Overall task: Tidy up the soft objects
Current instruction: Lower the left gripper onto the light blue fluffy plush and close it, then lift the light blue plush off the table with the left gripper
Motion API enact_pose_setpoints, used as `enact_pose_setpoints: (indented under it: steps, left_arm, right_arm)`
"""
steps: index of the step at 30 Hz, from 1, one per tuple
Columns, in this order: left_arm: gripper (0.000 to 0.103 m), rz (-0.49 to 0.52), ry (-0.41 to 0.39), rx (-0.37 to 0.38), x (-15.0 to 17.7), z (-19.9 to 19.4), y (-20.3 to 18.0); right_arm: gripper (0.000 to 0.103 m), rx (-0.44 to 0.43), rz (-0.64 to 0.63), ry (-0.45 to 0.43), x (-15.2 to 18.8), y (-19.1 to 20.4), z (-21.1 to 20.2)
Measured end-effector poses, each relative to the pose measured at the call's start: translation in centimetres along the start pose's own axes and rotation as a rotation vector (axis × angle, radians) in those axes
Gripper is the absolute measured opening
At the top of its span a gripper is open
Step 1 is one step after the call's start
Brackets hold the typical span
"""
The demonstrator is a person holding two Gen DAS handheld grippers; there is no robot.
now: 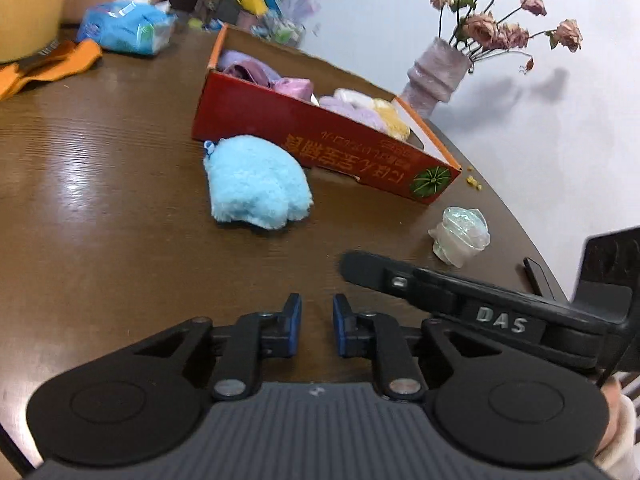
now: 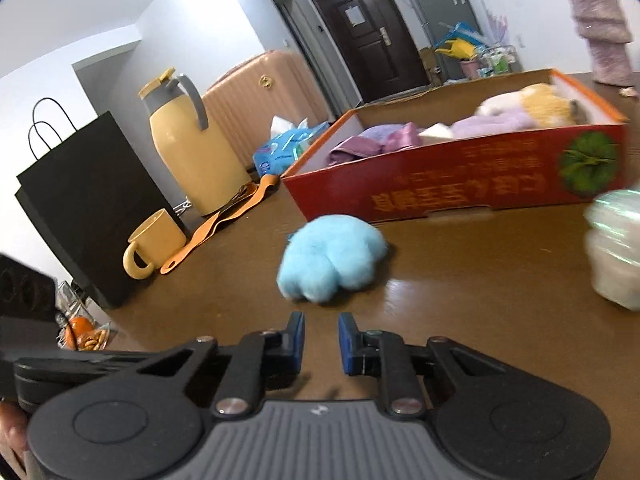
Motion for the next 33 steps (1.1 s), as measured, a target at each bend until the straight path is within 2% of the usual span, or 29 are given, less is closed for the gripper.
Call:
enact_pose_setpoints:
  steps: [1, 3, 4, 5, 8, 9, 11, 13, 14, 15, 16, 17, 18, 19, 22, 24, 27, 30, 31, 32, 33]
  left_arm:
    - [0.021, 0.002, -0.011, -0.020, 0.1, -0.3, 0.0]
    - [0.033, -0.009, -0.017, -0.086, 0.0, -0.4, 0.8]
    - [0.038, -0.016, -0.027, -0.118, -0.3, -0.5, 1.3]
    - [0.047, -0.018, -0.042, -0.148, -0.7, -0.7, 1.9]
    - [0.060, 0.005, -0.101, -0.201, -2.2, -0.5, 2.7]
    - [0.065, 0.008, -0.115, -0.208, -2.8, -0.3, 3.0]
    - [0.070, -0.009, -0.140, -0.201, -4.3, 1.0, 3.8]
    - [0.071, -0.044, -0.139, -0.174, -5.7, 2.8, 4.7]
    - [0.067, -0.067, -0.132, -0.158, -6.2, 3.7, 5.2]
    - [0.056, -0.091, -0.119, -0.146, -6.5, 4.6, 5.6]
    - [0.049, -0.109, -0.102, -0.128, -6.6, 5.3, 5.9]
    - [0.037, -0.131, -0.078, -0.108, -6.7, 6.0, 6.2]
    - [0.030, -0.157, -0.074, -0.085, -6.6, 6.3, 6.4]
    - [0.030, -0.173, -0.075, -0.065, -6.4, 6.3, 6.4]
    - [0.029, -0.141, -0.072, -0.076, -5.7, 5.4, 5.5]
    - [0.029, -0.116, -0.053, -0.064, -4.1, 3.7, 4.0]
    - [0.030, -0.086, -0.014, -0.004, -1.0, 1.4, 1.4]
    - [0.038, -0.061, 0.056, 0.101, 2.2, 0.1, -1.2]
    - [0.039, -0.039, 0.077, 0.130, 2.7, -0.2, -2.0]
    - [0.039, -0.016, 0.083, 0.133, 3.0, -0.6, -2.8]
    - [0.044, 0.023, 0.056, 0.121, 2.7, -1.2, -3.5]
  right_arm:
    - [0.020, 0.009, -0.001, -0.009, 0.0, -0.2, -0.7]
    - [0.029, 0.034, -0.004, -0.028, -0.3, -0.8, -1.9]
    - [0.045, 0.042, -0.006, -0.037, -0.4, -1.0, -2.1]
    - [0.052, 0.048, -0.006, -0.053, -0.7, -1.2, -2.3]
    - [0.052, 0.044, -0.027, -0.064, -1.6, -1.6, -1.1]
    - [0.052, 0.043, -0.029, -0.064, -2.0, -1.6, -0.2]
    - [0.052, 0.032, -0.015, -0.054, -3.0, -2.1, 2.1]
    - [0.052, 0.024, 0.012, -0.030, -3.7, -2.5, 4.9]
    - [0.052, 0.026, 0.029, -0.020, -3.9, -2.7, 6.2]
    - [0.051, 0.023, 0.039, -0.010, -4.0, -2.8, 7.2]
    - [0.048, 0.023, 0.052, 0.004, -4.0, -3.0, 8.2]
    - [0.042, 0.026, 0.070, 0.021, -3.8, -3.2, 9.1]
    - [0.038, 0.018, 0.095, 0.032, -3.6, -3.4, 9.8]
    - [0.031, -0.006, 0.120, 0.031, -3.4, -3.5, 10.0]
    - [0.029, -0.012, 0.126, 0.028, -2.6, -3.2, 9.1]
    - [0.029, -0.016, 0.139, 0.037, -1.8, -3.1, 7.1]
    - [0.029, -0.016, 0.096, 0.027, 0.3, -2.5, 2.0]
    - [0.029, 0.002, 0.096, 0.029, 1.8, -3.4, -2.4]
    - [0.029, 0.010, 0.094, 0.030, 1.8, -3.9, -3.4]
    - [0.030, 0.049, 0.094, 0.004, 1.5, -4.5, -4.1]
    - [0.032, 0.113, 0.085, -0.041, 1.1, -5.0, -4.8]
Point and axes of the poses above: each gripper's, at about its wrist camera, not at the fingertips, and z roughly the way its jaws point, y to its left, x to its underside, the point moved 3 cm from there along z, roughly the way its jaws point, and after that the axes turned 11 degrees about -y, right-handed, at the moved point
